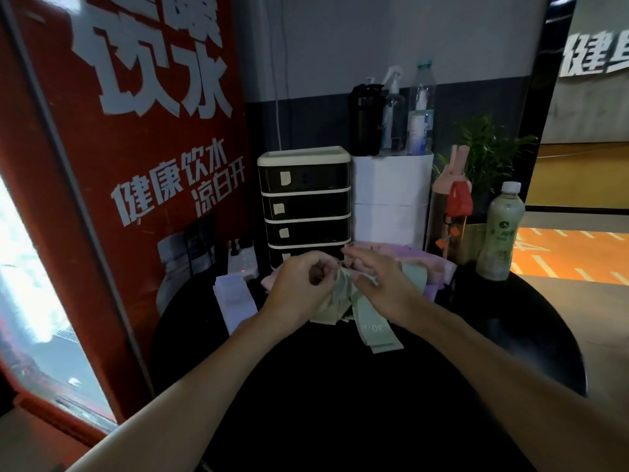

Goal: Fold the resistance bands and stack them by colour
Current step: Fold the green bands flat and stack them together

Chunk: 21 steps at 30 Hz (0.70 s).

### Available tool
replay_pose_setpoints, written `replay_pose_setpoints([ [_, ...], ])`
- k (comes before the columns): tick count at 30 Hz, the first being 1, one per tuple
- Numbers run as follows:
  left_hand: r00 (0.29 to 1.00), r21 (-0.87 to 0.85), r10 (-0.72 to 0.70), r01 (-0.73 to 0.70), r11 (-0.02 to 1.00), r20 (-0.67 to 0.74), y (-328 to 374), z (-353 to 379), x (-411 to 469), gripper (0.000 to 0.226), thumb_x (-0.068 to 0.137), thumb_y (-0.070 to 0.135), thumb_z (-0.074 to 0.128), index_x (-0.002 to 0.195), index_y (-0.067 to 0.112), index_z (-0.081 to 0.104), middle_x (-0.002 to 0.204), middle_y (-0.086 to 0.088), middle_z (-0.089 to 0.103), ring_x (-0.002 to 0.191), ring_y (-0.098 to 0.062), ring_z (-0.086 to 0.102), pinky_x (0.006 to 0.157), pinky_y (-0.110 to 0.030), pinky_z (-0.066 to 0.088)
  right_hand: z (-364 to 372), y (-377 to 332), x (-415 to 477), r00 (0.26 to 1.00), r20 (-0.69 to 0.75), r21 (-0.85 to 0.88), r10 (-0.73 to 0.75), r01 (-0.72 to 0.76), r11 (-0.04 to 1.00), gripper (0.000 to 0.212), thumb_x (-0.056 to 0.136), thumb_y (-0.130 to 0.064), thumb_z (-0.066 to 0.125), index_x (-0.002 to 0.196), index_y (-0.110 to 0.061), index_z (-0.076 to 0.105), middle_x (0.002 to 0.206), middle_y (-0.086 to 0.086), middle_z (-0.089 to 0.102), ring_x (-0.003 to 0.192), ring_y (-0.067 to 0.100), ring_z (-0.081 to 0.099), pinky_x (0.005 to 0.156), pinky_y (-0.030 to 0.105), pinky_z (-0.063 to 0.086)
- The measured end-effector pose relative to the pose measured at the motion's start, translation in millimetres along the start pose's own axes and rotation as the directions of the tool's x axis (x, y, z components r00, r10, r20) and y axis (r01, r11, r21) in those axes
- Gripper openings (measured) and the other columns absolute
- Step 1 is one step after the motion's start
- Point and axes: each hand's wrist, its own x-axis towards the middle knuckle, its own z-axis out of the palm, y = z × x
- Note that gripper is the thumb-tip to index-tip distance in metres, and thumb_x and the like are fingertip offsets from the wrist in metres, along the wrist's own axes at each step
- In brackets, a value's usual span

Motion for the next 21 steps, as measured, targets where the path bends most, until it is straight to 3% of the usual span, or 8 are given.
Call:
replay_pose_setpoints([
  [2,1.0,-0.016,0.022,-0.022,1.0,0.002,6.0,-4.8,3.1,0.015,0.092,0.006,0.064,0.086,0.019,0.068,0.076,0.008,0.064,0.062,0.002,0.057,0.063,-0.018,0.044,-4.7,-9.3,10.6,0.995,0.094,0.043,-0.022,0.018,0.999,0.038,0.094,-0.012,0.053,0.132,-0.018,0.057,0.122,-0.006,0.059,0.117,0.013,0.053,0.105,0.036,0.042],
  [5,0.999,-0.05,0.042,-0.042,0.998,-0.002,14.0,-13.0,5.5,0.014,0.091,0.004,0.065,0.089,0.017,0.069,0.079,0.003,0.066,0.065,-0.001,0.059,0.065,-0.02,0.047,-12.7,-22.4,21.4,0.989,0.136,0.027,-0.061,0.058,0.998,0.02,0.093,-0.009,0.056,0.112,-0.01,0.064,0.099,-0.008,0.057,0.091,0.005,0.054,0.081,0.018,0.043],
  [7,0.999,-0.081,0.046,-0.047,0.996,-0.005,15.3,-18.1,5.9,0.013,0.091,0.004,0.066,0.093,0.016,0.07,0.083,-0.002,0.068,0.071,-0.005,0.062,0.068,-0.022,0.051,-17.1,-26.3,24.9,0.988,0.155,0.081,-0.028,0.015,0.997,0.006,0.092,-0.014,0.063,0.097,-0.018,0.062,0.102,-0.006,0.061,0.094,0.01,0.057,0.084,0.024,0.046],
  [9,0.998,-0.088,0.05,-0.053,0.995,-0.033,14.5,-21.3,6.0,0.016,0.09,0.006,0.067,0.098,0.02,0.069,0.084,-0.001,0.067,0.074,-0.005,0.062,0.069,-0.021,0.052,-19.7,-30.2,26.4,0.989,0.145,0.091,-0.012,-0.001,0.996,0.007,0.091,-0.016,0.065,0.087,-0.019,0.06,0.098,-0.007,0.064,0.089,0.005,0.059,0.078,0.023,0.047],
  [12,0.998,-0.065,0.016,-0.02,0.998,-0.063,15.2,-22.2,8.3,0.02,0.087,0.017,0.073,0.105,0.02,0.066,0.084,0.005,0.065,0.074,-0.002,0.061,0.07,-0.019,0.051,-19.1,-39.0,28.7,0.999,0.04,0.026,-0.036,0.035,0.999,0.007,0.092,-0.012,0.062,0.086,-0.013,0.059,0.075,-0.008,0.058,0.06,-0.005,0.05,0.057,0.015,0.036],
  [15,0.995,-0.042,0.035,-0.038,0.998,-0.089,17.7,-22.8,16.4,0.004,0.088,0.012,0.071,0.089,0.015,0.073,0.078,0.005,0.07,0.07,-0.006,0.066,0.067,-0.031,0.055,-20.5,-43.8,33.2,0.998,-0.064,0.095,-0.011,0.017,0.995,0.013,0.092,-0.013,0.062,0.08,-0.015,0.057,0.074,-0.002,0.061,0.054,0.001,0.053,0.055,0.021,0.038],
  [18,0.983,-0.058,0.057,-0.068,0.996,-0.176,26.4,-27.4,32.0,0.01,0.092,0.009,0.066,0.086,0.011,0.074,0.078,0.0,0.072,0.073,-0.016,0.068,0.07,-0.04,0.058,-25.4,-50.7,38.4,0.982,-0.187,0.159,-0.013,0.043,0.986,0.015,0.093,-0.013,0.062,0.08,-0.017,0.056,0.076,0.003,0.063,0.065,0.016,0.059,0.059,0.023,0.045],
  [21,0.975,-0.069,0.11,-0.125,0.99,-0.193,44.0,-31.0,48.1,0.011,0.092,0.005,0.064,0.086,0.008,0.073,0.078,-0.002,0.071,0.075,-0.021,0.068,0.068,-0.038,0.059,-31.3,-58.1,41.8,0.974,-0.222,0.176,-0.05,0.091,0.98,0.011,0.091,-0.011,0.064,0.093,-0.02,0.059,0.08,-0.003,0.066,0.072,0.006,0.06,0.064,0.015,0.047],
])
